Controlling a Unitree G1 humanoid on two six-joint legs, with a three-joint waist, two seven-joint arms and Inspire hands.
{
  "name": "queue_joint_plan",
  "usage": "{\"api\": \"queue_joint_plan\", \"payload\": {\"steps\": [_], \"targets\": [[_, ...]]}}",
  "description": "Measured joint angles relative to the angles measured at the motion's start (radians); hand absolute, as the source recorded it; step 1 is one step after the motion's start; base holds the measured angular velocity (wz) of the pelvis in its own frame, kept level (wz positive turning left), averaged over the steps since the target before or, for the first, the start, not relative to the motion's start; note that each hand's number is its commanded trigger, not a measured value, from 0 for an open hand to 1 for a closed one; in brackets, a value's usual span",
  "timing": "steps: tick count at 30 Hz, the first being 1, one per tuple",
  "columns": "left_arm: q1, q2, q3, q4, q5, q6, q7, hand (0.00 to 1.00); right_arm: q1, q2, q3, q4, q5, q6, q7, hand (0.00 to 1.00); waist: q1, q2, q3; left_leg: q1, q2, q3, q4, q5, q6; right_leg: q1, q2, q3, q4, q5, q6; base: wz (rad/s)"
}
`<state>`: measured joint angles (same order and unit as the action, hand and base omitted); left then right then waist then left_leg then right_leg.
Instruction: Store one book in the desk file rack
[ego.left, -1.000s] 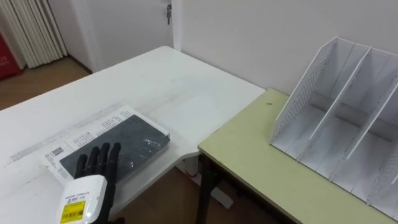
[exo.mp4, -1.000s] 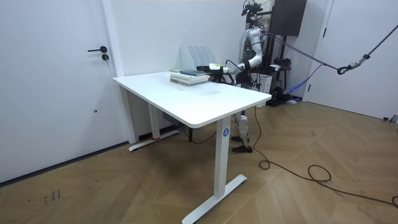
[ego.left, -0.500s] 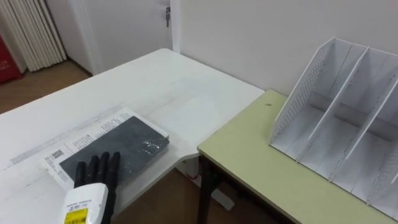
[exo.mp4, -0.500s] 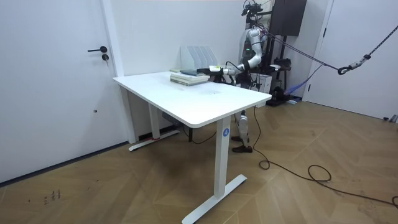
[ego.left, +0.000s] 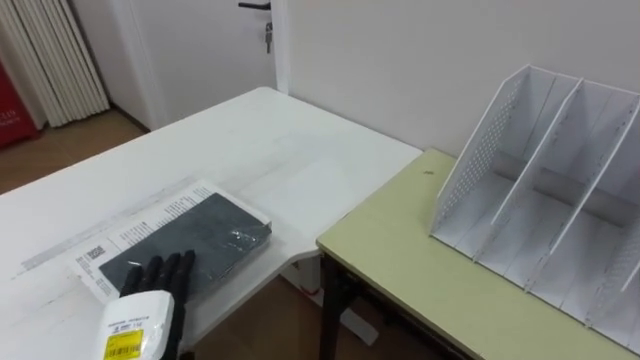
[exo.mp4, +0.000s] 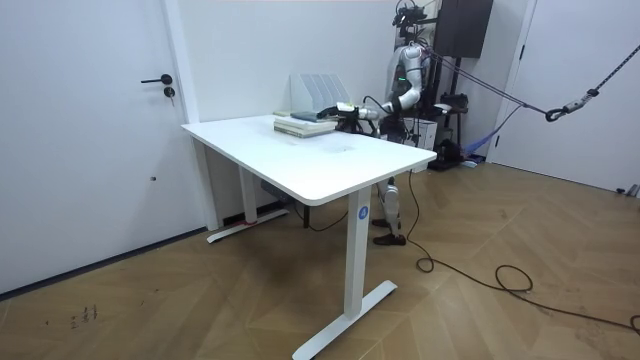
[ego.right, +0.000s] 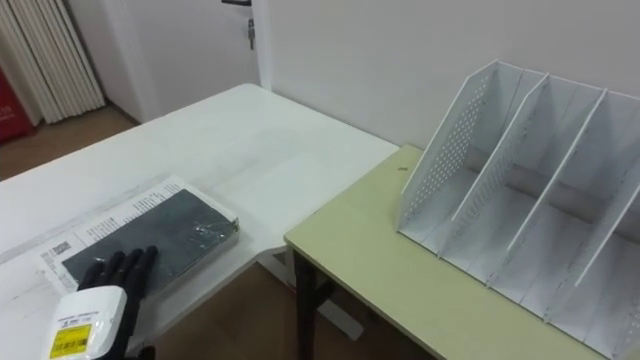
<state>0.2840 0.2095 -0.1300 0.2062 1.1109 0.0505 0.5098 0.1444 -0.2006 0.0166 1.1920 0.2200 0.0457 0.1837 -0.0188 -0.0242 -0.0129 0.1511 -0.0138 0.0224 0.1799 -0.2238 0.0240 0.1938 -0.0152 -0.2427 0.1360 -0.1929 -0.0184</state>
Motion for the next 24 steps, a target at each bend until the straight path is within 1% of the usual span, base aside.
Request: {"api": "queue_joint_plan", "payload": {"steps": [1,3,6,8,10,14,18,24], "targets": [[-0.008,-0.006,0.0,0.0,-0.001,0.0,0.004,1.0,0.0,0.0,0.0,-0.001,-0.009,0.0,-0.001,0.0,0.0,0.0,0.0,0.001,0.0,0.0,0.0,0.002,0.0,-0.001,0.0,-0.001,-0.001,0.0,0.0,0.03],[-0.013,-0.007,0.0,-0.002,-0.004,0.0,0.005,1.0,0.001,0.0,0.0,-0.011,-0.03,0.0,-0.008,0.0,-0.001,0.0,0.0001,0.002,0.0,0.0,0.0,0.004,0.0,0.0,0.0,0.0,0.001,0.0,-0.001,0.0],[-0.033,-0.004,0.01,0.009,-0.002,0.003,0.004,1.0,0.005,0.0,0.0,-0.015,-0.036,0.0,-0.022,0.0,-0.003,0.002,0.0007,0.002,0.001,0.0,-0.001,0.009,-0.001,0.0,0.0,0.0,0.002,0.001,-0.002,0.0],[-0.055,0.007,0.018,0.013,-0.001,0.008,0.005,1.0,0.008,-0.002,0.0,-0.015,-0.037,0.0,-0.029,0.0,-0.003,0.004,-0.0011,0.002,0.001,-0.001,-0.001,0.01,-0.001,0.0,0.001,-0.001,0.003,0.001,-0.003,0.0],[-0.064,0.006,0.026,0.013,0.0,0.008,0.009,1.0,0.012,-0.004,0.0,-0.015,-0.037,0.0,-0.03,0.0,-0.004,0.006,-0.0022,0.002,0.001,-0.001,-0.001,0.011,-0.001,0.0,0.001,-0.002,0.003,0.002,-0.003,0.0],[-0.069,0.008,0.032,0.014,0.001,0.011,0.011,1.0,0.015,-0.01,0.0,-0.013,-0.04,0.0,-0.032,0.0,-0.003,0.009,-0.0042,0.01,0.0,0.001,-0.011,0.012,-0.001,0.004,0.001,-0.003,0.004,0.002,-0.003,0.0],[-0.071,0.008,0.033,0.015,0.001,0.013,0.024,1.0,0.016,-0.013,0.0,-0.013,-0.064,0.001,-0.037,0.0,-0.003,0.012,-0.0041,0.012,0.0,0.001,-0.012,0.012,-0.001,0.008,0.001,-0.003,0.001,0.001,-0.003,0.0],[-0.074,0.01,0.032,0.019,0.002,0.015,0.026,1.0,0.015,-0.016,0.0,-0.013,-0.113,0.019,-0.042,0.0,-0.004,0.013,-0.0037,0.018,0.0,0.002,-0.012,0.012,-0.002,0.014,-0.001,-0.003,-0.001,-0.002,-0.003,0.0]]}}
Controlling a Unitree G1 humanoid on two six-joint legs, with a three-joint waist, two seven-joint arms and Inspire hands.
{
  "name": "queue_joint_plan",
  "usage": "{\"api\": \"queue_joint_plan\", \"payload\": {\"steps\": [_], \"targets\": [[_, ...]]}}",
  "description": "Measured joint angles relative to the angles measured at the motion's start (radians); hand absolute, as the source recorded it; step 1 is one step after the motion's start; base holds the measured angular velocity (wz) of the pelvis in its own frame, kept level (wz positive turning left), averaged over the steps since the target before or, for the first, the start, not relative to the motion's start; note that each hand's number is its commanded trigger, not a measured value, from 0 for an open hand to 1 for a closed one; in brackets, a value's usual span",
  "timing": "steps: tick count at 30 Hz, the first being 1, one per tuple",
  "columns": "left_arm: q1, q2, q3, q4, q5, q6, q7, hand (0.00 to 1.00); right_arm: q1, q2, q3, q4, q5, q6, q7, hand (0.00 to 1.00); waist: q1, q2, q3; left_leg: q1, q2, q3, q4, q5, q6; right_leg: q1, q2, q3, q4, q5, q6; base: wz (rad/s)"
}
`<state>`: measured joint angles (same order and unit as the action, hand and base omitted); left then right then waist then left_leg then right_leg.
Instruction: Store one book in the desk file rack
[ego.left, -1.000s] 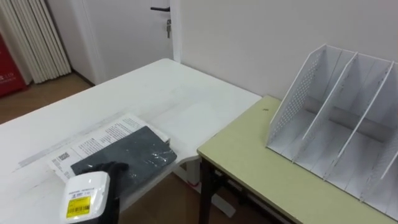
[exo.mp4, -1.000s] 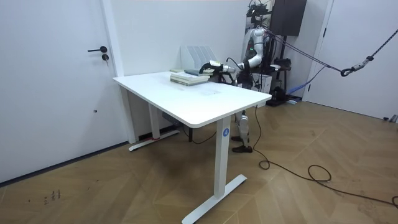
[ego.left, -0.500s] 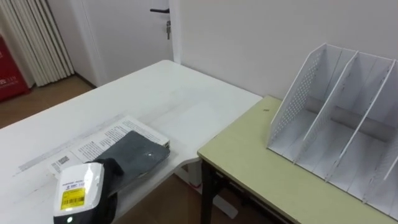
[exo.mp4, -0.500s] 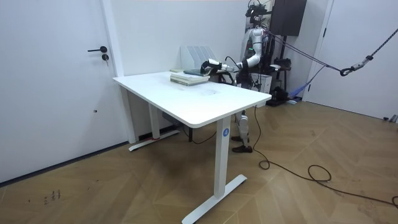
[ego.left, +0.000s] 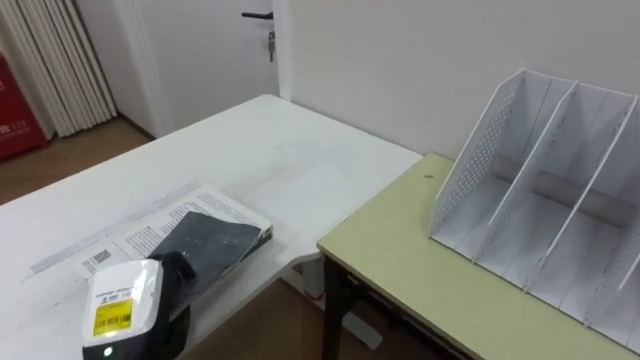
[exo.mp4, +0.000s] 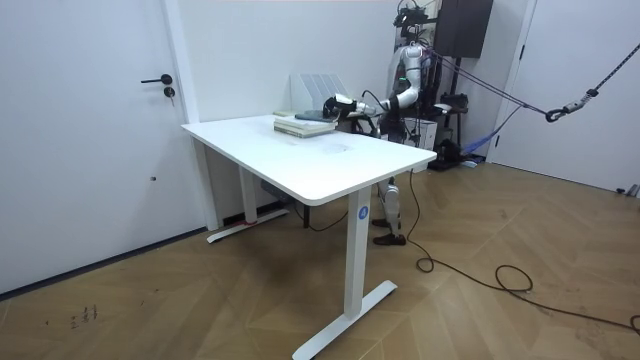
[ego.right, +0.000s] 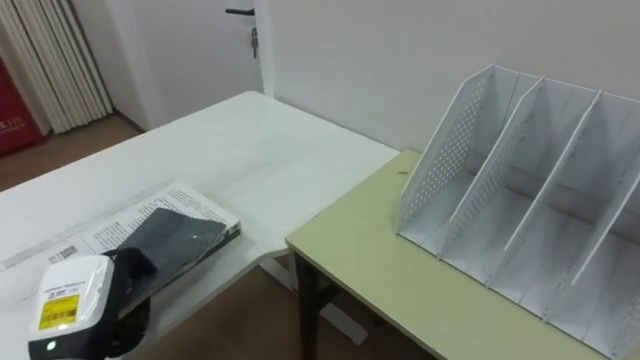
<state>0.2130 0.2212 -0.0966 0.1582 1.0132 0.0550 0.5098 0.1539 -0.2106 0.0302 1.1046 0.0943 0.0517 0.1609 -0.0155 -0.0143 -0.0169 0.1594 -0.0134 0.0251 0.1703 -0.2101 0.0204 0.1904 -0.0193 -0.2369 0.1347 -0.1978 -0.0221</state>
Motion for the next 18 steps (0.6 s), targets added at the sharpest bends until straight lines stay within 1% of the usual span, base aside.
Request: {"api": "queue_joint_plan", "payload": {"steps": [1,2,3,5,6,7,8,9,10,11,12,13,14,15,16,17,18], "targets": [[0.002,0.002,0.001,-0.03,-0.066,-0.001,-0.022,1.0,-0.004,-0.001,0.026,-0.006,0.015,-0.009,0.006,0.0,0.006,-0.002,0.0006,0.0,0.0,0.002,0.001,0.0,0.0,0.0,-0.001,0.001,0.0,0.0,0.0,0.0],[0.002,0.004,0.002,-0.045,-0.098,-0.002,-0.034,1.0,-0.008,0.001,0.031,-0.009,0.019,-0.011,0.012,0.0,0.008,-0.002,0.0012,-0.001,0.0,0.002,0.001,0.0,0.0,-0.001,-0.001,0.001,-0.001,0.0,0.0,0.0],[0.002,0.005,0.007,-0.062,-0.151,-0.014,-0.054,1.0,-0.017,0.006,0.037,-0.014,0.018,-0.017,0.027,0.0,0.014,-0.002,0.002,-0.002,0.0,0.003,0.001,0.0,0.0,-0.002,-0.001,0.002,-0.001,0.0,0.0,0.0],[0.002,0.0,0.026,-0.086,-0.227,-0.049,-0.096,1.0,-0.028,0.025,0.038,-0.02,0.016,-0.048,0.048,0.0,0.026,-0.004,0.0028,0.0,0.001,0.004,0.001,0.0,0.0,-0.001,-0.002,0.0,-0.001,0.0,0.0,0.0],[0.002,-0.005,0.035,-0.097,-0.244,-0.055,-0.108,1.0,-0.031,0.031,0.037,-0.027,0.012,-0.051,0.051,0.0,0.027,-0.004,0.0034,-0.001,0.001,0.004,0.001,0.0,0.0,-0.002,-0.002,-0.001,-0.001,0.0,0.0,0.0],[0.005,-0.01,0.044,-0.131,-0.291,-0.059,-0.132,1.0,-0.032,0.04,0.038,-0.061,-0.003,-0.052,0.062,0.0,0.031,-0.005,0.0044,-0.009,0.001,0.002,0.002,0.0,0.0,-0.008,-0.002,-0.002,0.0,0.0,0.001,0.03],[0.008,-0.01,0.042,-0.163,-0.344,-0.07,-0.149,1.0,-0.035,0.044,0.041,-0.093,-0.011,-0.069,0.078,0.0,0.032,-0.005,0.0063,-0.016,0.002,0.001,0.006,0.0,0.001,-0.019,-0.003,-0.002,0.002,0.0,0.001,0.05],[0.008,-0.01,0.039,-0.174,-0.376,-0.079,-0.156,1.0,-0.036,0.044,0.049,-0.105,-0.016,-0.082,0.084,0.0,0.032,-0.005,0.0088,-0.021,0.002,-0.001,0.009,0.001,0.001,-0.022,-0.003,-0.005,0.002,0.001,0.001,0.09],[0.008,-0.01,0.033,-0.187,-0.437,-0.1,-0.173,1.0,-0.042,0.044,0.061,-0.117,-0.025,-0.103,0.095,0.0,0.032,-0.004,0.0091,-0.031,0.002,-0.003,0.015,0.001,0.001,-0.027,-0.006,-0.012,0.002,0.002,0.002,0.09],[0.008,-0.01,0.021,-0.192,-0.496,-0.125,-0.188,1.0,-0.045,0.044,0.072,-0.131,-0.031,-0.11,0.108,0.0,0.035,-0.003,0.0103,-0.034,0.002,-0.003,0.015,0.001,0.001,-0.029,-0.007,-0.012,0.004,0.003,0.003,0.06],[0.008,-0.01,0.015,-0.193,-0.52,-0.136,-0.197,1.0,-0.045,0.044,0.082,-0.139,-0.032,-0.114,0.114,0.0,0.038,-0.003,0.0105,-0.034,0.002,-0.002,0.015,0.001,0.001,-0.029,-0.007,-0.012,0.005,0.003,0.004,0.0],[0.007,-0.01,0.007,-0.2,-0.569,-0.154,-0.22,1.0,-0.045,0.045,0.101,-0.148,-0.038,-0.124,0.127,0.0,0.04,-0.003,0.011,-0.035,0.002,-0.002,0.016,0.001,0.001,-0.029,-0.007,-0.011,0.005,0.004,0.004,0.0],[0.004,-0.011,0.0,-0.213,-0.629,-0.165,-0.246,1.0,-0.044,0.049,0.113,-0.167,-0.053,-0.126,0.141,0.0,0.04,-0.003,0.0131,-0.039,0.001,-0.003,0.019,0.001,0.001,-0.031,-0.007,-0.012,0.006,0.004,0.004,0.0],[0.001,-0.011,-0.005,-0.218,-0.666,-0.171,-0.257,1.0,-0.044,0.05,0.118,-0.177,-0.056,-0.127,0.149,0.0,0.041,0.0,0.0151,-0.04,0.001,-0.003,0.02,0.001,0.001,-0.032,-0.007,-0.012,0.006,0.004,0.004,0.0],[-0.007,-0.016,-0.014,-0.218,-0.74,-0.183,-0.284,1.0,-0.046,0.052,0.131,-0.196,-0.061,-0.128,0.161,0.0,0.042,0.0,0.0209,-0.043,0.001,-0.003,0.02,0.001,0.001,-0.034,-0.007,-0.012,0.007,0.004,0.004,0.0],[-0.007,-0.016,-0.029,-0.218,-0.799,-0.187,-0.31,1.0,-0.046,0.054,0.141,-0.22,-0.065,-0.129,0.176,0.0,0.042,0.002,0.0234,-0.044,0.0,-0.004,0.02,0.001,0.001,-0.036,-0.007,-0.012,0.007,0.004,0.004,0.0],[-0.007,-0.016,-0.037,-0.218,-0.829,-0.186,-0.325,1.0,-0.046,0.054,0.146,-0.228,-0.065,-0.133,0.185,0.0,0.042,0.001,0.0243,-0.045,0.0,-0.003,0.02,0.001,0.001,-0.037,-0.007,-0.012,0.007,0.004,0.004,0.0]]}}
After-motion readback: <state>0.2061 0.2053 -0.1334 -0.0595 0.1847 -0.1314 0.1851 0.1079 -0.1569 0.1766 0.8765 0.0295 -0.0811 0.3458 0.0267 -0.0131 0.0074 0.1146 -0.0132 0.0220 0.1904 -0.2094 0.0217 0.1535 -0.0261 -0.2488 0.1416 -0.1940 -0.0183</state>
